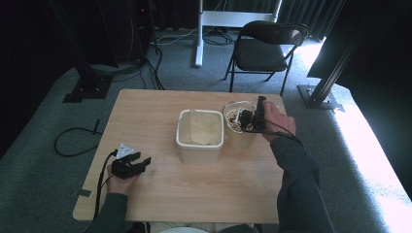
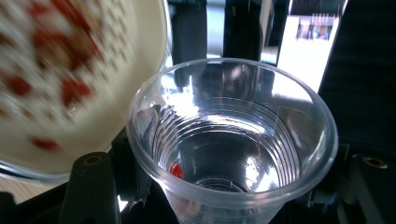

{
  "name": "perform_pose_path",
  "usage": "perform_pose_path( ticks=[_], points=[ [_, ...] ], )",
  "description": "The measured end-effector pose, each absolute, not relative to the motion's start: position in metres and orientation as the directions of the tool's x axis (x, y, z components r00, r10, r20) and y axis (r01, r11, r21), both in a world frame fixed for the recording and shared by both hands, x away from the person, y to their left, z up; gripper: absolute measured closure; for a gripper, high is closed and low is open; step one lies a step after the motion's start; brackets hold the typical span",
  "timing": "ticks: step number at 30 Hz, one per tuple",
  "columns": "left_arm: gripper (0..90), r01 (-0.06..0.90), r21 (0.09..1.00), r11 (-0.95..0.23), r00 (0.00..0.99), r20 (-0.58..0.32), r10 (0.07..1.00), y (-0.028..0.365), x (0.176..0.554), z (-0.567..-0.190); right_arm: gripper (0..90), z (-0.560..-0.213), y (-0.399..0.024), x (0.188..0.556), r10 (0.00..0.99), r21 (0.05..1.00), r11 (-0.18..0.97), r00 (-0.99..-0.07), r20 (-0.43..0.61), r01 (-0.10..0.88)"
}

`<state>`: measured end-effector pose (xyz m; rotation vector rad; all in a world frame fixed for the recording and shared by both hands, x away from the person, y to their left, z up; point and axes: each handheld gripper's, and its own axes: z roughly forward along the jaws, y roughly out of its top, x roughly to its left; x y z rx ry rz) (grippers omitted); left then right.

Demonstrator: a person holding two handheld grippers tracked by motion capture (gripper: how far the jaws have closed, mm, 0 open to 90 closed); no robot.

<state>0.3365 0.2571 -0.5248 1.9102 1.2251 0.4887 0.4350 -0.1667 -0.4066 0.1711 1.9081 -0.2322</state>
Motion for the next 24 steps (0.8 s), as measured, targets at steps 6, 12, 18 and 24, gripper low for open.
perform_pose_path(
  ticks=[6,12,18,24],
  points=[
    [45.5,0.576,0.783,-0.234,0.465,-0.079,0.882,0.254,0.336,-0.525,32.5,-0.403,-0.168,0.434,0.023,-0.060,0.970,-0.332,-0.943,0.237],
    [45.6,0.576,0.784,-0.231,0.463,-0.080,0.883,0.254,0.337,-0.525,32.5,-0.403,-0.155,0.428,0.003,-0.061,0.982,-0.339,-0.941,0.179],
    [45.5,0.576,0.786,-0.223,0.460,-0.086,0.884,0.255,0.336,-0.525,32.4,-0.400,-0.175,0.440,0.045,-0.055,0.955,-0.327,-0.944,0.293],
    [45.5,0.573,0.784,-0.238,0.468,-0.074,0.881,0.253,0.335,-0.524,32.4,-0.401,-0.161,0.434,0.011,-0.064,0.974,-0.327,-0.945,0.218]
  ],
)
